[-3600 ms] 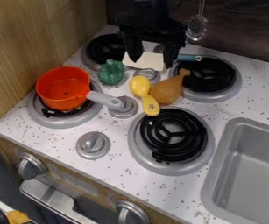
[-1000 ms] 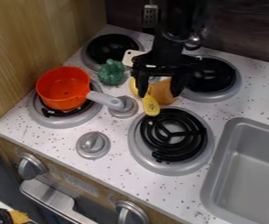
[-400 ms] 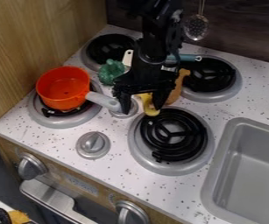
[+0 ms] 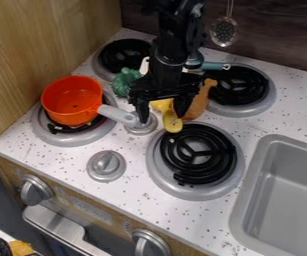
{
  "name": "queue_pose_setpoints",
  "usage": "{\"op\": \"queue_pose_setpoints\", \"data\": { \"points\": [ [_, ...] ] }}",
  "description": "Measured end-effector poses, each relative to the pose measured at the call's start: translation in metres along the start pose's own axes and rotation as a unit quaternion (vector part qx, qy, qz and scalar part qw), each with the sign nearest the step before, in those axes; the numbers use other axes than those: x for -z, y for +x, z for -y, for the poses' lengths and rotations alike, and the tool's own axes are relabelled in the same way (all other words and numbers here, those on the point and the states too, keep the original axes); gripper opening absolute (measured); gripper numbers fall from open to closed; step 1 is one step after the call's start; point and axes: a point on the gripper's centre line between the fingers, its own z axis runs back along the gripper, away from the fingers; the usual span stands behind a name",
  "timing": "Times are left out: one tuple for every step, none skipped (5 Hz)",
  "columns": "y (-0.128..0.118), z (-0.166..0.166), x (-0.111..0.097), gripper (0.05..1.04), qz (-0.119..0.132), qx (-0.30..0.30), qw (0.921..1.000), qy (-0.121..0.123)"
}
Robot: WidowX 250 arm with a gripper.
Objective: Moved the yellow spoon into the red container
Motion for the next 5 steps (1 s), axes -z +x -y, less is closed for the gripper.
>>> {"op": "queue_pose_setpoints", "data": {
  "points": [
    [0.002, 0.004, 0.001, 0.999, 0.002, -0.002, 0.9999, -0.011],
    [0.009, 0.006, 0.009, 0.999, -0.01, -0.008, 0.9997, -0.019],
    [0.009, 0.009, 0.018, 0.999, -0.016, -0.009, 0.9995, -0.024],
    [0.007, 0.014, 0.026, 0.999, -0.031, -0.007, 0.9989, -0.036],
    [0.007, 0.012, 0.028, 0.999, -0.034, -0.012, 0.9988, -0.035]
  ]
}}
